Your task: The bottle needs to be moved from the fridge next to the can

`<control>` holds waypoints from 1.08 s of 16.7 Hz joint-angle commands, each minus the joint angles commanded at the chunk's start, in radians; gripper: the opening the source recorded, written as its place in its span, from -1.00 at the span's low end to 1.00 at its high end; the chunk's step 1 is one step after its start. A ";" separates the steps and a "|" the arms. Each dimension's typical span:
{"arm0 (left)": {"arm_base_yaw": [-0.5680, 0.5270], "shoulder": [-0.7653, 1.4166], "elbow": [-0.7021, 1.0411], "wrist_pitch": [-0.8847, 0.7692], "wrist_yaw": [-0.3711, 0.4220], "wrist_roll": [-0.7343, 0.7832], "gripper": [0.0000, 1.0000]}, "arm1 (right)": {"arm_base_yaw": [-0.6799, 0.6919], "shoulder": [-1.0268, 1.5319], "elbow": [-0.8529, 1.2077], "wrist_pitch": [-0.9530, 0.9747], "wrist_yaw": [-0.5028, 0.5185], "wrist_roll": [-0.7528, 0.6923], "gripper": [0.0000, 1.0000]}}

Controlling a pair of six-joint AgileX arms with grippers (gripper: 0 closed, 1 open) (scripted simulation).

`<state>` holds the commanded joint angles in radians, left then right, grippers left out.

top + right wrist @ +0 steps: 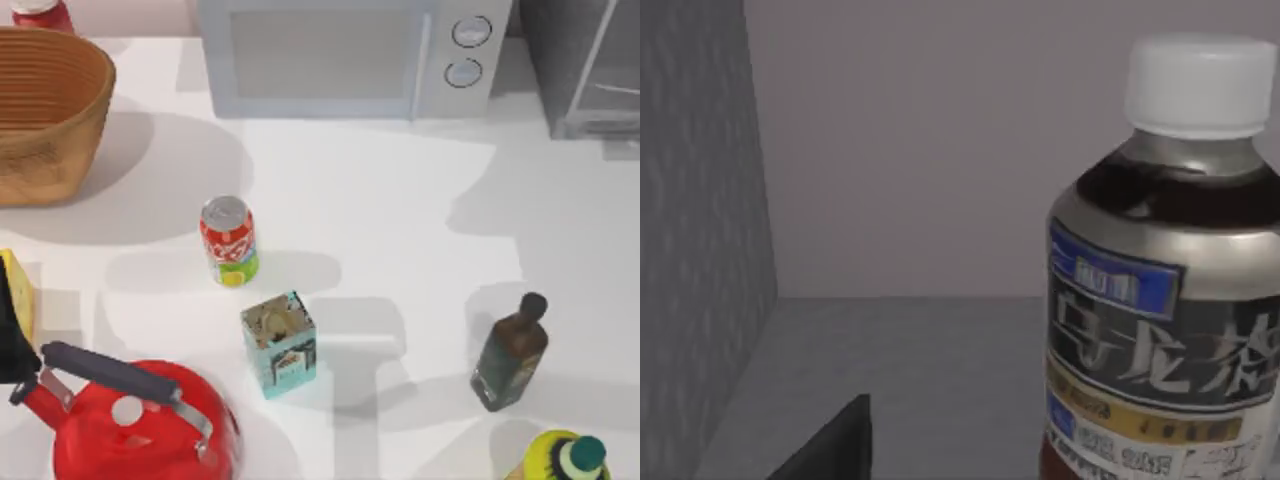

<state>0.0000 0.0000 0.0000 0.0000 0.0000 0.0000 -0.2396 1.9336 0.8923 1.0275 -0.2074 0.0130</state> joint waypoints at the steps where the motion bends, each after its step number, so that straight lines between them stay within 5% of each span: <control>1: 0.000 0.000 0.000 0.000 0.000 0.000 1.00 | -0.007 0.051 0.025 0.029 -0.006 -0.001 1.00; 11: 0.000 0.000 0.000 0.000 0.000 0.000 1.00 | -0.014 0.157 0.089 0.080 -0.015 -0.002 1.00; 18: 0.000 0.000 0.000 0.000 0.000 0.000 1.00 | 0.005 0.279 0.312 -0.018 0.008 -0.003 1.00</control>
<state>0.0000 0.0000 0.0000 0.0000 0.0000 0.0000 -0.2344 2.2130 1.2043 1.0094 -0.1990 0.0101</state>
